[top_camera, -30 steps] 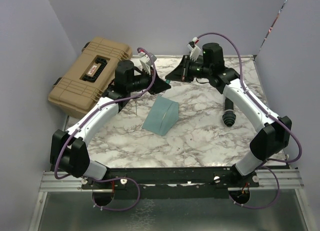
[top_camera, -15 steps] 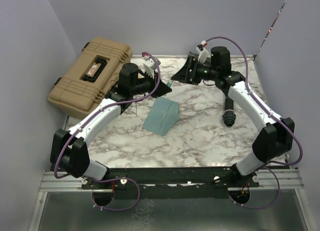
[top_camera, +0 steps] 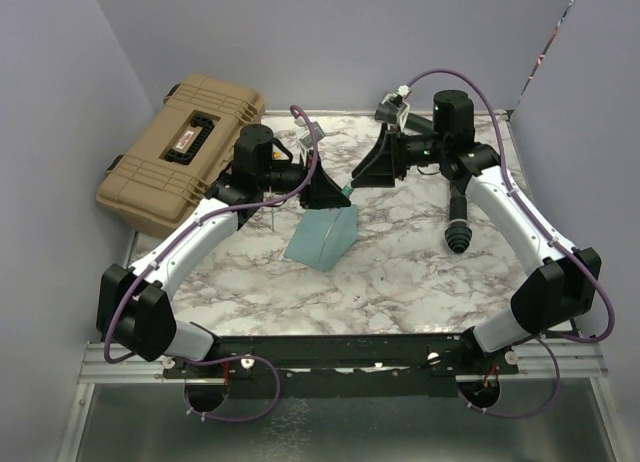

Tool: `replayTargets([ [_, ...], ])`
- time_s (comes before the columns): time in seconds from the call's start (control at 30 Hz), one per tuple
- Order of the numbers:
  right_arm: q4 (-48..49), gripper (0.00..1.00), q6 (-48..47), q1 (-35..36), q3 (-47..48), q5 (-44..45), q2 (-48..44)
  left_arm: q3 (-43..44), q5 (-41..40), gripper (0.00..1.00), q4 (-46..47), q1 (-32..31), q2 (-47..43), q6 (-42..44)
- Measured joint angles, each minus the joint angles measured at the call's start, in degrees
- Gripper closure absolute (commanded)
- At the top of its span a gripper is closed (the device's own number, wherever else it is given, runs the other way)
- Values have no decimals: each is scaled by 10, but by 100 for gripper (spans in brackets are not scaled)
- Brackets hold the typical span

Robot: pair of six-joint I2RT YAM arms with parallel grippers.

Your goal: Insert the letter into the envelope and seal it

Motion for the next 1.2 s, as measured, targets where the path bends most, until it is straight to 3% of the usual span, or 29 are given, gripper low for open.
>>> replayTargets([
  [0.13, 0, 37, -9, 4, 0, -21, 0, 0, 18, 100, 0, 0, -14, -5],
  [0.23, 1, 45, -14, 9, 0, -35, 0, 2, 24, 100, 0, 0, -20, -7],
  [0.5, 0, 94, -17, 23, 1, -37, 1, 10, 31, 100, -1, 0, -21, -11],
  [0.6, 9, 99, -1, 23, 1, -21, 1, 12, 28, 100, -1, 2, -21, -12],
  [0.77, 44, 100, 72, 29, 0, 77, 1, 14, -54, 100, -7, 7, -31, 0],
  [0.97, 45, 100, 182, 84, 1, 362, -21, 10, -221, 100, -15, 4, -49, 32],
  [1.03, 26, 97, 205, 109, 10, 456, -22, 0, -275, 100, -9, -2, -56, 38],
  [1.07, 19, 88, 209, 122, 14, 498, -21, -6, -300, 100, -5, -5, -59, 40],
  [1.17, 26, 43, 215, 143, 9, 561, -23, -16, -340, 100, 0, -13, -64, 48],
  [1.2, 36, 35, 212, 144, 3, 565, -24, -18, -352, 100, -1, -16, -66, 54],
])
